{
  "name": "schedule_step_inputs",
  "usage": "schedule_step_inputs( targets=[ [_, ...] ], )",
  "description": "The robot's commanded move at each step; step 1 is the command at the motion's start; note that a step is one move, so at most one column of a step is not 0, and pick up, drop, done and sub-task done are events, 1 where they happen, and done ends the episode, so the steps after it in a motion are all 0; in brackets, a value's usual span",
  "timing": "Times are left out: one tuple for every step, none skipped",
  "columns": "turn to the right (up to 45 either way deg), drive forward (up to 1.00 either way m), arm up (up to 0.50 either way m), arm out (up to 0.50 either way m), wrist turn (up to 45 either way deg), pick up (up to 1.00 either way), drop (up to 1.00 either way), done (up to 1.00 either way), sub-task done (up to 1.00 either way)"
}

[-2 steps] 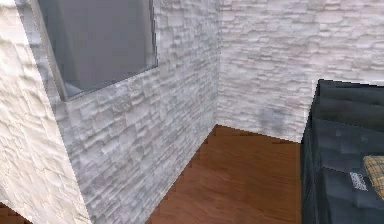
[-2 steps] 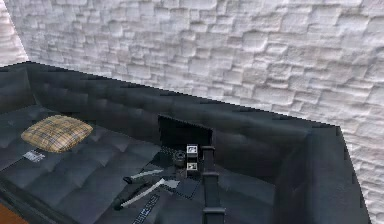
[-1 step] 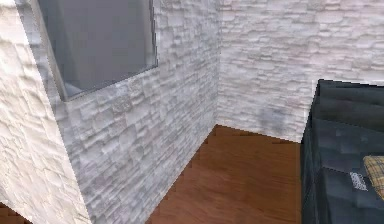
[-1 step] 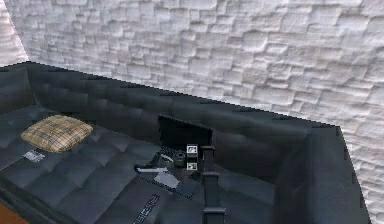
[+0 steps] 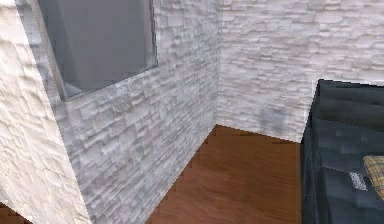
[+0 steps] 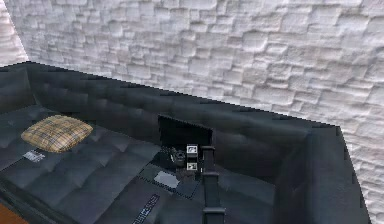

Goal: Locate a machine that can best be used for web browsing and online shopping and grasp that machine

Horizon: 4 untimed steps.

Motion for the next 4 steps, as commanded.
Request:
schedule_step_inputs(
  targets=[
    [0.0, 0.00, 0.00, 0.00, 9.0, 0.00, 0.00, 0.00, 0.00],
    [0.0, 0.00, -0.30, 0.00, 0.0, 0.00, 0.00, 0.00, 0.00],
    [0.0, 0.00, 0.00, 0.00, 0.0, 1.00, 0.00, 0.00, 0.00],
    [0.0, 0.00, 0.10, 0.00, 0.0, 0.00, 0.00, 0.00, 0.00]
  ],
)
